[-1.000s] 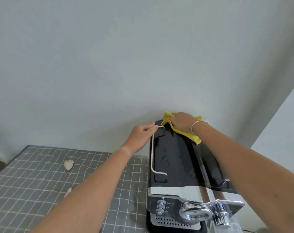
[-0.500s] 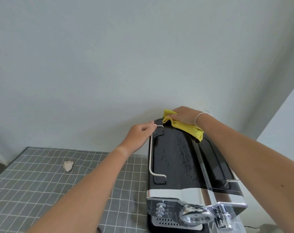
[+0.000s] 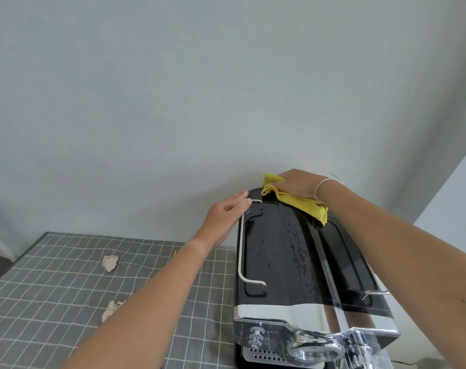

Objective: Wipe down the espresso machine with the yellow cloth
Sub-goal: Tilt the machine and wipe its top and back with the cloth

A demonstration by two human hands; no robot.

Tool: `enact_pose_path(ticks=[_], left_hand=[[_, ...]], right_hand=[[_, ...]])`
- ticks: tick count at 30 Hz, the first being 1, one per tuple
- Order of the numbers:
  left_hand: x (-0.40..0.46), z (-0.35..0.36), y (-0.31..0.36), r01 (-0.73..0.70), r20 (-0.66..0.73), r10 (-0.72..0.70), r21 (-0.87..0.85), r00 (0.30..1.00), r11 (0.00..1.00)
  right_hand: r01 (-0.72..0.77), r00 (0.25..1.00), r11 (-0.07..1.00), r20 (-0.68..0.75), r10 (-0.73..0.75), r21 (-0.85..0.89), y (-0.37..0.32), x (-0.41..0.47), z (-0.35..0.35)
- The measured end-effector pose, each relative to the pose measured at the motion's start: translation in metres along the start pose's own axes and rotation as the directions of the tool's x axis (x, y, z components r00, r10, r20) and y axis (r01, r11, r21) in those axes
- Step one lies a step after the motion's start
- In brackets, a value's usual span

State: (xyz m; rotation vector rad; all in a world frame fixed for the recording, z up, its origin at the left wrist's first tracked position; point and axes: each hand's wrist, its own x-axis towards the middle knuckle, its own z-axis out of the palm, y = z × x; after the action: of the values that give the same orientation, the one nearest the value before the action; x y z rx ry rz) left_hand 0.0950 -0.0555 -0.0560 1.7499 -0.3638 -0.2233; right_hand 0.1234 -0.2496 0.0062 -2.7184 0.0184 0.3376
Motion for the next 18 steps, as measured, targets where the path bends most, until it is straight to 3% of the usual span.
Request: enact_pose_path(ticks=[18], left_hand=[[-0.001,0.007,0.004,-0.023,0.003,0.023,0.065,1.0,0.998]], right_hand=[[-0.029,1.0,0.999,-0.003,0.029,-0.013,0.008,-0.01,-0.005]])
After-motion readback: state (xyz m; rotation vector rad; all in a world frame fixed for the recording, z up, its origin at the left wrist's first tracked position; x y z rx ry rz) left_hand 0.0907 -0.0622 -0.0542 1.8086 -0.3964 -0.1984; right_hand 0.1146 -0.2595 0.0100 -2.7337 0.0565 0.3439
